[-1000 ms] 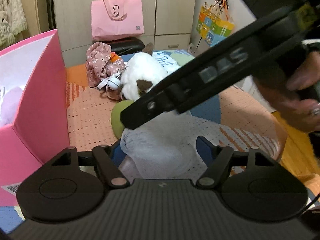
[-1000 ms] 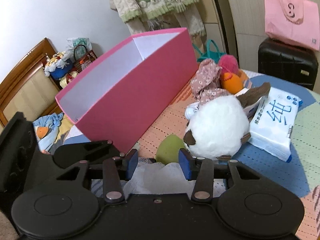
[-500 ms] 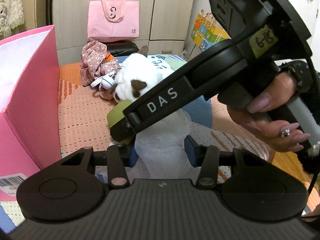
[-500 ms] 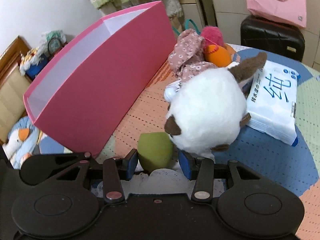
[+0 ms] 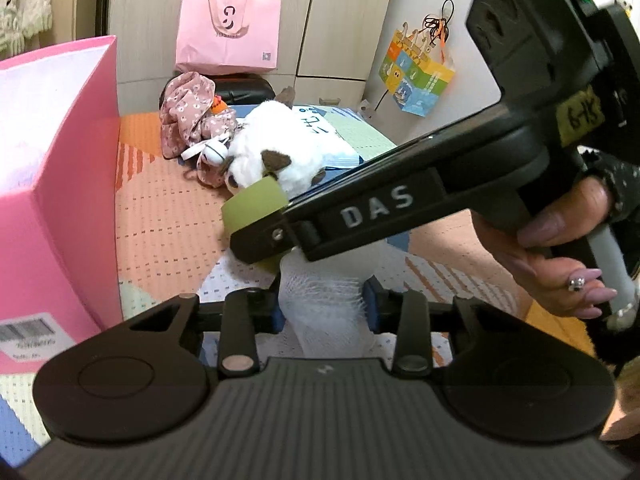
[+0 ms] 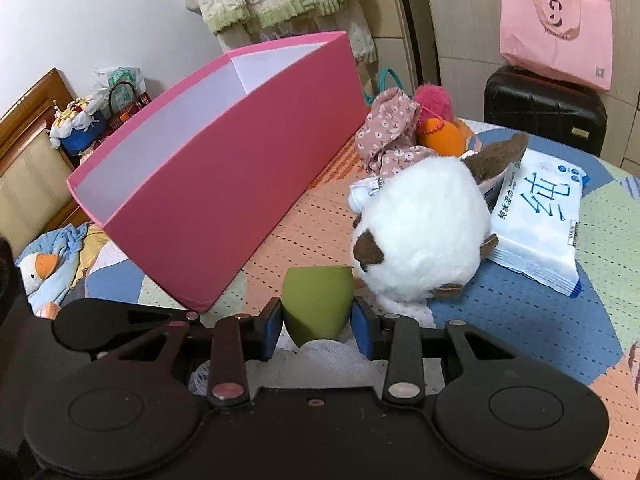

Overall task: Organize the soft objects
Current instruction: 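Grasp the white mesh puff with the left tool while the right tool grasps the green sponge, then carry the mesh puff and green sponge with both tools over the pink box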

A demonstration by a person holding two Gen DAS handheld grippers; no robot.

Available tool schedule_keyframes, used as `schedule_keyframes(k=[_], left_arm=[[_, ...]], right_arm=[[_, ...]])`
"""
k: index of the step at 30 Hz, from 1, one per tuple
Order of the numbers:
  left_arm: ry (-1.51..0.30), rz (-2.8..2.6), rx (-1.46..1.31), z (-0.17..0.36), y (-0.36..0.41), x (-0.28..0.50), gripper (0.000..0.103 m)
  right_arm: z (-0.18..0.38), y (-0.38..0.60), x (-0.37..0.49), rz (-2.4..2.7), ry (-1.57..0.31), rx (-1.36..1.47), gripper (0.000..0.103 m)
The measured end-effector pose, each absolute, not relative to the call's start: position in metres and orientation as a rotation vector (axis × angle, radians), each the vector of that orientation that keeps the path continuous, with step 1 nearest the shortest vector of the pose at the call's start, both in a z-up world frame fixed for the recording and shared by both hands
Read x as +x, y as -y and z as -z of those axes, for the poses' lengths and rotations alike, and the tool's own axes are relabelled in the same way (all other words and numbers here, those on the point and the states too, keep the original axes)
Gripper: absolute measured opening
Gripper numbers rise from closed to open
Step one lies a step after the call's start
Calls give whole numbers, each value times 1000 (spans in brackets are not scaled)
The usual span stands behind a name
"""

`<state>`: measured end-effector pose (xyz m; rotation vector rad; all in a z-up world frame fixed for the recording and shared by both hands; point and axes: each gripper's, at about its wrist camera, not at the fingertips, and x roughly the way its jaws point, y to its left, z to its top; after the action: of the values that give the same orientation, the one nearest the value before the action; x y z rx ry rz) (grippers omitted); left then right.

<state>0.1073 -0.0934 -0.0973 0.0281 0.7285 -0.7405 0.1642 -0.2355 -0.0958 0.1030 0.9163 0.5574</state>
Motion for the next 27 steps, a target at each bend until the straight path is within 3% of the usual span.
schedule_keyframes(k=[27], left_arm=[[-863, 702, 1, 83, 45, 90, 35]], right_arm=[[79, 261, 108, -458, -889, -49, 42]])
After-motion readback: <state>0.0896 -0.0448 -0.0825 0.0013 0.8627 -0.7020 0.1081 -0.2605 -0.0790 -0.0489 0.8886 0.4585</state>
